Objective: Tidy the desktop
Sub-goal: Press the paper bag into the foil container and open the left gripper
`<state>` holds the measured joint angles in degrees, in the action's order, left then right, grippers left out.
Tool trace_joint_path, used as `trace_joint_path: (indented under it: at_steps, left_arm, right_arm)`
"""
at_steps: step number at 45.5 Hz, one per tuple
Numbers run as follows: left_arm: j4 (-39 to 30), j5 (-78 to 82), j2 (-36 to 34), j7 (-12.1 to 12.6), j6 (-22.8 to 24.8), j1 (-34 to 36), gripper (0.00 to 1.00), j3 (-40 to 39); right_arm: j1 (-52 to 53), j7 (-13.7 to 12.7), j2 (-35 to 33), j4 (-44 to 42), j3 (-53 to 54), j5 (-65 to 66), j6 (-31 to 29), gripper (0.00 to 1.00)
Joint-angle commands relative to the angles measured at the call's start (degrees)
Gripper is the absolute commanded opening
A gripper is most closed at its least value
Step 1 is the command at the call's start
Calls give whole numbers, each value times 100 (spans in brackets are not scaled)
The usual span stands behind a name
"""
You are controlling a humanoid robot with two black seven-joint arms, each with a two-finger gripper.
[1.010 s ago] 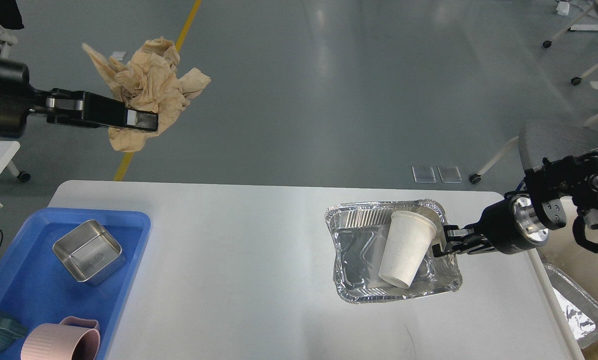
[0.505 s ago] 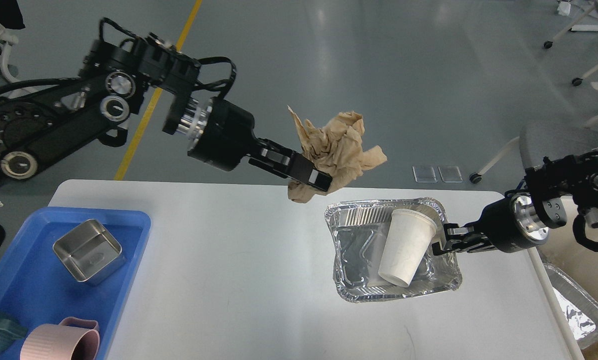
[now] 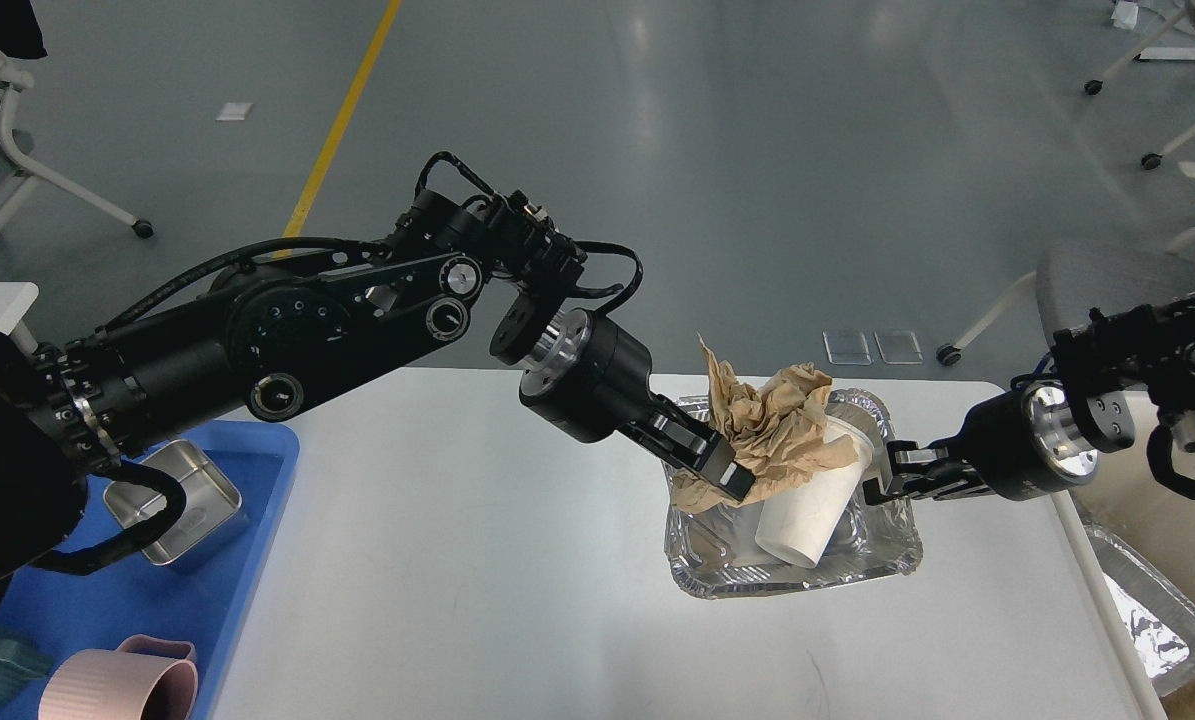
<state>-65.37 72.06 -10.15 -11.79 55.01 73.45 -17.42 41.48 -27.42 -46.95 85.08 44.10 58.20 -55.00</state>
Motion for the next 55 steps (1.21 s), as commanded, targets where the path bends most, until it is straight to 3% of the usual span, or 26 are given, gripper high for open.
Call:
trace_joint_path:
  at_steps: [1, 21, 31, 36, 55]
  left_arm:
    - [68, 1, 22, 37, -1, -111, 2, 54]
    - [472, -8, 390, 265, -1, -393, 29, 72]
    - [587, -43, 514, 265, -1, -393, 62, 63]
    - [587, -87, 514, 265, -253, -402, 80, 28]
    - [587, -271, 417, 256, -263, -367, 91, -60]
  right_arm:
    - [0, 0, -7, 9, 11, -10, 0, 0]
    - [0, 0, -7, 35, 47, -28, 0, 0]
    - [0, 0, -7, 35, 47, -37, 0, 0]
    - [0, 0, -7, 35, 47, -37, 0, 0]
    - [0, -9, -16, 17, 47, -37, 0, 0]
